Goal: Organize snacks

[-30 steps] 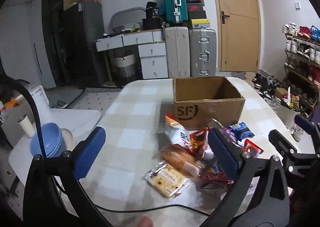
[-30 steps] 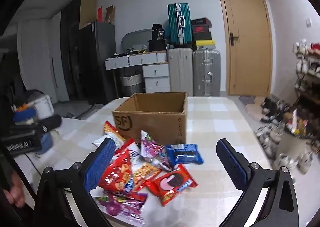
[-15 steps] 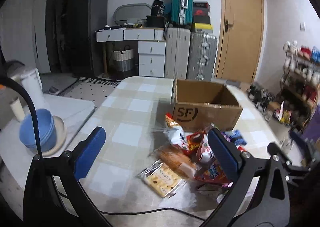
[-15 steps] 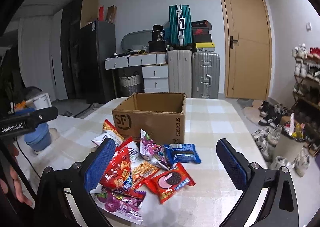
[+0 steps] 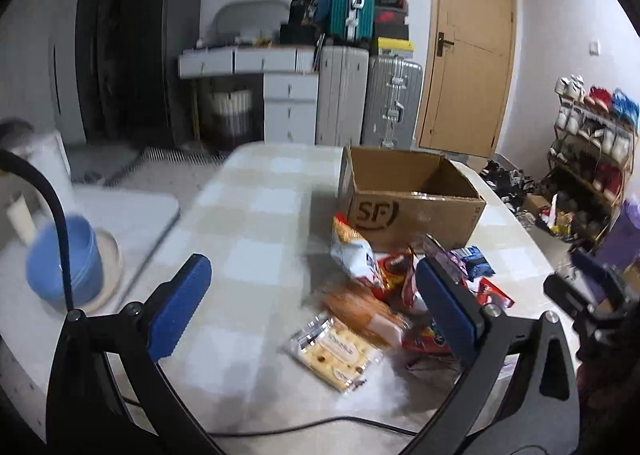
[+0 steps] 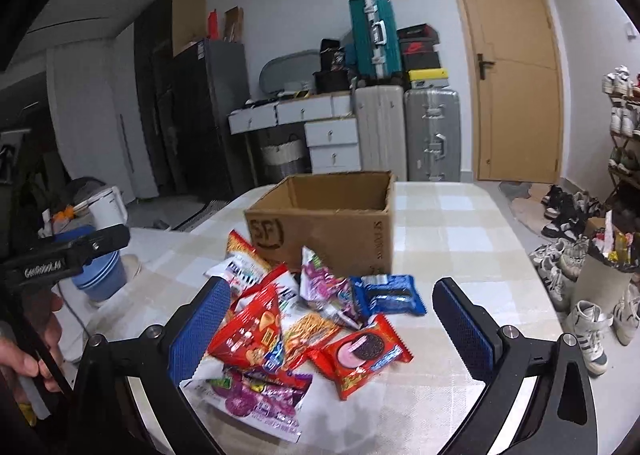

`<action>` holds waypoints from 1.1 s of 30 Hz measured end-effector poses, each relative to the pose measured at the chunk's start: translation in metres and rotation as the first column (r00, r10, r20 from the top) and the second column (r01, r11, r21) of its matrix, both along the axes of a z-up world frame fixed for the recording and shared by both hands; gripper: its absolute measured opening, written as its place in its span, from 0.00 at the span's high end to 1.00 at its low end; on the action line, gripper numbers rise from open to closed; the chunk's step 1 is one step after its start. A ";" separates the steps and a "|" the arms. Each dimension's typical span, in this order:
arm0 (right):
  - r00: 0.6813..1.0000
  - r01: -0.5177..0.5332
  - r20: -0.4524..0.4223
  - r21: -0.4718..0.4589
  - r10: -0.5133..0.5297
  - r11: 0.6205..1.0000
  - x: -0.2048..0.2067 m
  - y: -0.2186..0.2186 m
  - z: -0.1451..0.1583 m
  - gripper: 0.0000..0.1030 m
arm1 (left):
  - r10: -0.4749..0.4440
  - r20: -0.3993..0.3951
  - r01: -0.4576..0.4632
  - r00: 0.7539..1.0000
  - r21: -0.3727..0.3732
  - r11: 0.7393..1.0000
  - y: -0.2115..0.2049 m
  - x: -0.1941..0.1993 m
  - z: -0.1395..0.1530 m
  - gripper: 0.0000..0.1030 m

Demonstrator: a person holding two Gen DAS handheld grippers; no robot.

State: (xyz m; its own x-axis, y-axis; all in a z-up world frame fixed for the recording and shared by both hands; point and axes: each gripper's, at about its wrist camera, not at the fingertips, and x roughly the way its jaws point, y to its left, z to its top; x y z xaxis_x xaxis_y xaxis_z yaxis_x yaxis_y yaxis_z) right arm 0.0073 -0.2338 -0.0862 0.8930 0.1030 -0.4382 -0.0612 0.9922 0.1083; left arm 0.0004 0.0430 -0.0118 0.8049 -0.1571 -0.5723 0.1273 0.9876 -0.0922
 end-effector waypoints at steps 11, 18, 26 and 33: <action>0.988 -0.152 -0.048 -0.049 0.149 0.987 -0.009 0.012 -0.003 0.00 | -0.187 -0.035 0.185 0.982 -0.049 0.982 -0.035 0.007 -0.015 0.01; 0.954 -0.281 -0.137 -0.102 0.267 0.954 -0.020 0.013 -0.023 0.00 | -0.351 -0.149 0.333 0.925 -0.132 0.934 -0.075 0.022 -0.026 0.01; 0.921 -0.364 -0.187 -0.095 0.342 0.927 -0.020 0.018 -0.035 0.00 | -0.390 -0.283 0.408 0.876 0.006 0.913 -0.144 0.044 -0.051 0.03; 0.886 -0.420 -0.264 -0.105 0.382 0.901 -0.007 0.029 -0.056 0.00 | -0.368 -0.366 0.416 0.855 0.057 0.908 -0.159 0.057 -0.067 0.28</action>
State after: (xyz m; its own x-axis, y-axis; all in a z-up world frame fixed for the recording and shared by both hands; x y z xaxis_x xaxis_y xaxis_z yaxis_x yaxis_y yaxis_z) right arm 0.0006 -0.2043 -0.1424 0.6612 0.3448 -0.6663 -0.4497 0.8930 0.0159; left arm 0.0575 -0.1161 -0.0787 0.4446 -0.3245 -0.8349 0.4904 0.8681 -0.0763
